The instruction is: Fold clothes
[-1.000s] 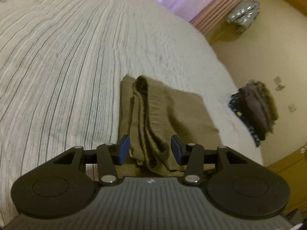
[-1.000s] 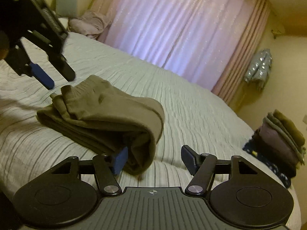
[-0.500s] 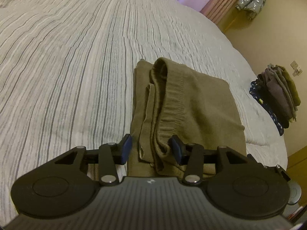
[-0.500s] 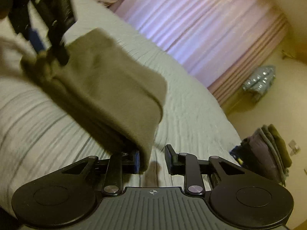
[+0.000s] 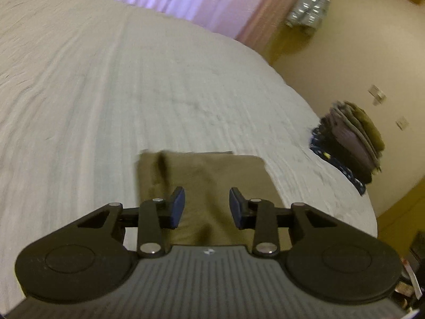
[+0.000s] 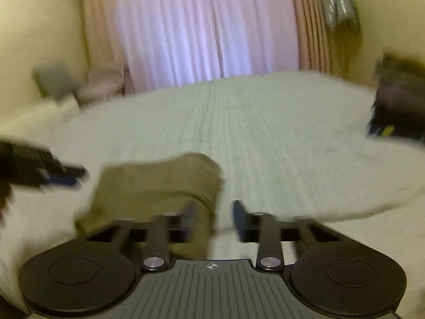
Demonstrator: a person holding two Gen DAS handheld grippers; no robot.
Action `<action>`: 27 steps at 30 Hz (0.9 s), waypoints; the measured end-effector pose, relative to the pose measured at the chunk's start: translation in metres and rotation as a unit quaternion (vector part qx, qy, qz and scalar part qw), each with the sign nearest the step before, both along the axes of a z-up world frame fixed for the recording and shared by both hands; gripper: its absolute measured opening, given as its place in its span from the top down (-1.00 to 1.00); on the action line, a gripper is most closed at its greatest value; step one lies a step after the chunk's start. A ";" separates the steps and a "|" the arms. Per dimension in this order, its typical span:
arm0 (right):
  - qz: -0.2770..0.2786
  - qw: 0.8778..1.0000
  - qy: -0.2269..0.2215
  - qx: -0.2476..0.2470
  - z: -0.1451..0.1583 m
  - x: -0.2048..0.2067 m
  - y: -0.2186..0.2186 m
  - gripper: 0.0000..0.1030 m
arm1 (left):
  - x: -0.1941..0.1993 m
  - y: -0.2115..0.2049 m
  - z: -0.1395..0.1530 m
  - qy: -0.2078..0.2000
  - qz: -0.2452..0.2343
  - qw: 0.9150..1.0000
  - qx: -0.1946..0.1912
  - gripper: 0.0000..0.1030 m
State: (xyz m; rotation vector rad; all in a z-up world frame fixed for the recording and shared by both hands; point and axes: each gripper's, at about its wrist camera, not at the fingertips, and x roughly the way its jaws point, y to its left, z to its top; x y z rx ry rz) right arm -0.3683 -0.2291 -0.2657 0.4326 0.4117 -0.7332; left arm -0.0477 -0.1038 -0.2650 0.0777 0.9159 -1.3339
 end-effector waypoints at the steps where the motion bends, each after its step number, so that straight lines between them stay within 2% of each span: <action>1: -0.001 1.000 -0.005 0.007 -0.002 0.007 -0.006 0.59 | -0.003 -0.008 -0.003 -0.009 -0.005 1.000 0.001 0.41; 5: 0.012 1.000 -0.011 0.013 -0.016 0.036 -0.017 0.59 | 0.000 -0.032 -0.027 -0.075 0.015 0.997 0.030 0.46; 6: 0.014 1.000 -0.007 0.014 -0.021 0.043 -0.021 0.59 | 0.002 -0.037 -0.035 -0.093 0.023 0.995 0.040 0.30; 9: 0.021 0.999 0.019 0.029 -0.038 0.057 -0.037 0.59 | 0.020 -0.041 -0.063 -0.051 0.036 0.997 0.046 0.23; 12: 0.031 0.999 0.020 0.033 -0.034 0.056 -0.044 0.58 | 0.020 -0.031 -0.056 -0.043 0.041 0.998 0.031 0.25; 16: 0.014 0.998 -0.024 0.060 -0.021 0.025 -0.042 0.57 | 0.014 0.015 -0.040 0.023 0.071 0.997 0.006 0.37; 18: 0.000 0.995 -0.049 0.089 -0.018 0.001 -0.037 0.41 | 0.011 0.038 -0.032 0.057 0.087 0.995 -0.007 0.29; 19: -0.007 0.993 -0.059 0.103 -0.017 -0.011 -0.033 -0.14 | 0.010 0.049 -0.029 0.074 0.095 0.993 -0.013 0.27; 20: -0.017 0.991 -0.069 0.116 -0.017 -0.023 -0.027 -0.48 | 0.008 0.064 -0.031 0.113 0.103 0.988 -0.019 0.18; 22: -0.028 0.986 -0.092 0.139 -0.016 -0.044 -0.018 -0.48 | 0.001 0.089 -0.046 0.206 0.122 0.971 -0.026 0.12; 24: -0.039 0.978 -0.114 0.172 -0.018 -0.057 -0.013 -0.48 | -0.008 0.102 -0.063 0.265 0.144 0.953 -0.035 0.12; 27: -0.052 0.963 -0.149 0.220 -0.019 -0.073 -0.013 -0.48 | -0.015 0.101 -0.081 0.297 0.179 0.937 -0.036 0.09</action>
